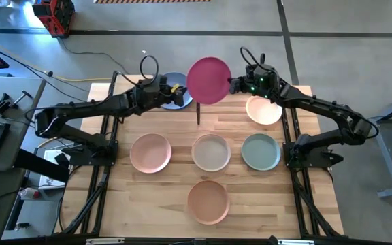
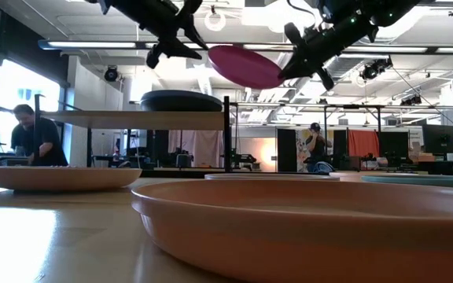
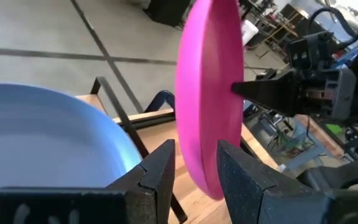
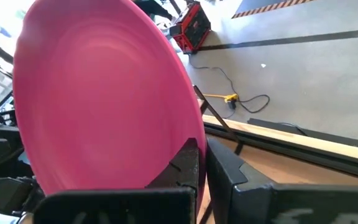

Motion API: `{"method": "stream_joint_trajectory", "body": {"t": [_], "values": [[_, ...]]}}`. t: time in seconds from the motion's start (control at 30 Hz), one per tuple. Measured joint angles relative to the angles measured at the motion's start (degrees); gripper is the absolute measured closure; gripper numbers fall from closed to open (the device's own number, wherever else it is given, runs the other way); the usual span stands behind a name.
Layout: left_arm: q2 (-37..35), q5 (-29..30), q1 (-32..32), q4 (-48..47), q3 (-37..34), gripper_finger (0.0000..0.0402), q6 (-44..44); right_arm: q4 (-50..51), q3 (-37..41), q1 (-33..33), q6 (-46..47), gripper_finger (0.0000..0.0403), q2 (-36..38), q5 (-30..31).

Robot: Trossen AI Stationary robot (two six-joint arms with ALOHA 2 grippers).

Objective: Place and stack plates onto a shelf
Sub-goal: Stack the pink plate on top of the blue plate on the shelf

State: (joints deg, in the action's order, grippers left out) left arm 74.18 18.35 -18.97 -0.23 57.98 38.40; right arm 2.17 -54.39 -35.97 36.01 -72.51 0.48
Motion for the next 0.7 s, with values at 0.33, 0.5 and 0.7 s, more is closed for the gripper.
{"method": "stream_joint_trajectory", "body": {"t": [0.33,0.5,0.7], "values": [[2.03,-0.33,-1.43,1.47,0.02,0.0296,-1.12,2.08,0.00,0.40,0.00,0.0403,0.01,0.08],[2.53,-0.38,-2.15,1.83,0.02,0.0296,-1.10,2.08,0.00,0.99,0.00,0.0403,0.00,0.03],[2.51,-1.73,-2.17,3.43,0.02,0.0296,-1.14,1.98,0.00,2.03,0.14,0.0403,0.02,-0.03]]}}
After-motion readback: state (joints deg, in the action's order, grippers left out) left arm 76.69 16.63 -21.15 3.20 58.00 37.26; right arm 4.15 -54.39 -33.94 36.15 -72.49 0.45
